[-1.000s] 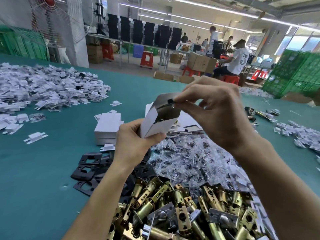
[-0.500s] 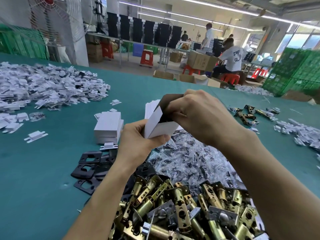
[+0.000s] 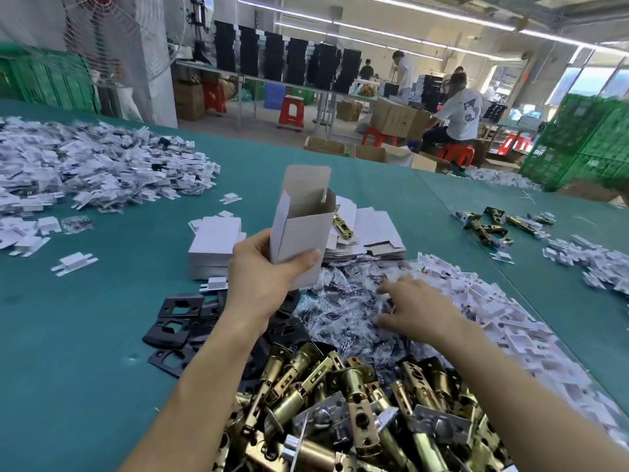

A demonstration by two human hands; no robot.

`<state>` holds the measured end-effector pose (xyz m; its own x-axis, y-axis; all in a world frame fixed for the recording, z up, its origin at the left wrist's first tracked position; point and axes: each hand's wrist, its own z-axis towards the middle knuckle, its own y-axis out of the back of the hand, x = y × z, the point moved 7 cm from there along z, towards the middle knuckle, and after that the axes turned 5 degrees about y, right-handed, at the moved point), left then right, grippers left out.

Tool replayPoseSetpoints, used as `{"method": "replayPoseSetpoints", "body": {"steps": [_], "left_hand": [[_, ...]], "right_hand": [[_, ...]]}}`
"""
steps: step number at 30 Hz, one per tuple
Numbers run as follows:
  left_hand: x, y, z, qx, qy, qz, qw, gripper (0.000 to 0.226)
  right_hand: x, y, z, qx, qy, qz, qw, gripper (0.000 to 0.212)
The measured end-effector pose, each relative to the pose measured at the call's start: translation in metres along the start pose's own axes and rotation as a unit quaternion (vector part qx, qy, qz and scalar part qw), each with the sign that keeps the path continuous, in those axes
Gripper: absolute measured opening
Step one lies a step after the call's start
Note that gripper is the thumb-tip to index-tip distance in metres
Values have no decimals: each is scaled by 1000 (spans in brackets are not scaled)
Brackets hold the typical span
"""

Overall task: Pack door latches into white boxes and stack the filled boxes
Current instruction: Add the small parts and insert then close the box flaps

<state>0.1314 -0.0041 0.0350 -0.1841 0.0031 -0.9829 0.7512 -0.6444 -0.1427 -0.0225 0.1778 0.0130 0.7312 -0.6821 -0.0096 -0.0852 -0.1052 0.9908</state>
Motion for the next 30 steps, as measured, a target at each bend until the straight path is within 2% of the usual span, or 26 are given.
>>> {"method": "replayPoseSetpoints", "body": {"steps": [6, 10, 12, 14, 16, 18, 19, 20, 21, 23, 26, 28, 30], "left_hand": [[8, -4, 0, 14, 8, -2, 1000, 34], [14, -6, 1, 27, 21, 1, 999, 34], [17, -8, 1, 39, 33, 0, 999, 34], [21, -10, 0, 49, 43, 15, 998, 34], [24, -12, 0, 56, 47, 30, 997, 35], [25, -14, 0, 69, 50, 30, 996, 35], [25, -16, -1, 75, 51, 30, 995, 35], [25, -17, -1, 80, 52, 32, 995, 35], [25, -18, -2, 81, 53, 33, 995, 35], [24, -17, -2, 75, 54, 32, 995, 33], [23, -10, 0, 48, 51, 36, 997, 33], [23, -7, 1, 38, 52, 32, 997, 32], [24, -6, 1, 35, 53, 36, 997, 32]], "right_hand": [[-2, 2, 3, -102, 19, -24, 994, 24], [-6, 13, 2, -122, 45, -55, 990, 21], [-7, 26, -4, -151, 68, 22, 986, 18], [-7, 51, -14, -225, 86, 203, 949, 12], [-2, 82, -26, -297, 116, 360, 876, 11], [7, 108, -37, -329, 157, 462, 809, 9], [13, 118, -40, -336, 173, 475, 795, 9], [19, 126, -43, -344, 185, 459, 798, 10], [23, 131, -44, -346, 188, 424, 816, 10], [26, 130, -40, -312, 167, 341, 871, 10], [19, 98, -26, -158, 97, 255, 949, 13], [9, 71, -20, -88, 53, 228, 968, 13], [-4, 56, -17, -83, 10, 255, 963, 13]]}}
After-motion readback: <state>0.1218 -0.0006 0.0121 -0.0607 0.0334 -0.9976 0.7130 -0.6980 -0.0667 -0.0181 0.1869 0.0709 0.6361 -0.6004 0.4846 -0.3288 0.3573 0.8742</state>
